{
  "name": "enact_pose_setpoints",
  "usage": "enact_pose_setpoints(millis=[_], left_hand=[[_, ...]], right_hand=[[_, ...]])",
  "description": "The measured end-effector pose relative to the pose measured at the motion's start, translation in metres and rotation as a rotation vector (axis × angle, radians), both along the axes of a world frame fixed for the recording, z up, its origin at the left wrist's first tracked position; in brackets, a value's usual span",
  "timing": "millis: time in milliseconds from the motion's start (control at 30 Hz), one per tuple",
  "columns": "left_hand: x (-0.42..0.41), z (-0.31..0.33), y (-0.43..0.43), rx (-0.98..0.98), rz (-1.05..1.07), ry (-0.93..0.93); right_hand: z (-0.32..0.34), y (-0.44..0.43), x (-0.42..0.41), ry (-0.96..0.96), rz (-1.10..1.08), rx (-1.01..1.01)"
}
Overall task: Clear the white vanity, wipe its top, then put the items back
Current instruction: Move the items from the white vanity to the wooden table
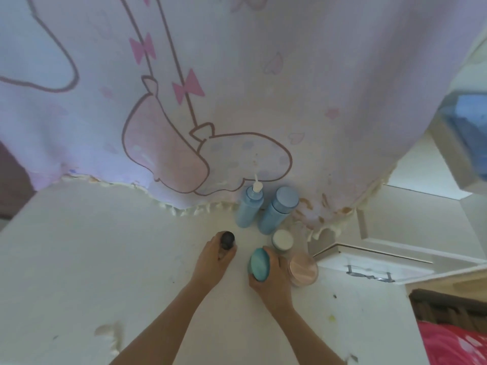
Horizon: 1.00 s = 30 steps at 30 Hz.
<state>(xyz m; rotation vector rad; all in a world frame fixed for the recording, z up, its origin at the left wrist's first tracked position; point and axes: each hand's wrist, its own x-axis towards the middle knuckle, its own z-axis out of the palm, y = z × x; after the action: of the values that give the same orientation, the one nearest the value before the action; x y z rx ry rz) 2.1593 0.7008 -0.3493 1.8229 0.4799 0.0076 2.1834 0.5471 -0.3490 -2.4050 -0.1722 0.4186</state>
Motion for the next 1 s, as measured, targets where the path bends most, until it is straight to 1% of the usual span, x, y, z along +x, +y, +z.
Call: enact_pose_setpoints(millis=[67, 200, 367, 433, 533, 700, 900, 1000], left_hand=[[-0.009, 0.007, 0.000, -0.076, 0.029, -0.065], [-0.029, 0.022, 0.006, -0.121, 0.054, -0.142], [-0.058, 0.037, 0.017, -0.140, 0.212, -0.194], [-0.071, 0.044, 0.020, -0.121, 0.267, -0.207], [-0.097, 0.050, 0.023, -0.079, 0.404, -0.218], [-0.161, 0.057, 0.022, 0.005, 0.647, -0.171], [-0.248, 0.067, 0.016, 0.048, 0.960, -0.178], [-0.279, 0.073, 0.015, 0.058, 1.037, -0.207]], right_hand=[[0.003, -0.001, -0.002, 0.028, 0.024, 0.032], [0.005, -0.005, -0.014, 0.052, 0.070, 0.115], [0.024, -0.003, -0.026, 0.041, 0.199, 0.181], [0.033, 0.003, -0.022, 0.017, 0.282, 0.206], [0.048, 0.017, -0.016, -0.013, 0.420, 0.264], [0.062, 0.049, -0.019, 0.017, 0.702, 0.335], [0.072, 0.085, -0.066, 0.061, 0.980, 0.342], [0.079, 0.097, -0.095, 0.025, 1.093, 0.340]])
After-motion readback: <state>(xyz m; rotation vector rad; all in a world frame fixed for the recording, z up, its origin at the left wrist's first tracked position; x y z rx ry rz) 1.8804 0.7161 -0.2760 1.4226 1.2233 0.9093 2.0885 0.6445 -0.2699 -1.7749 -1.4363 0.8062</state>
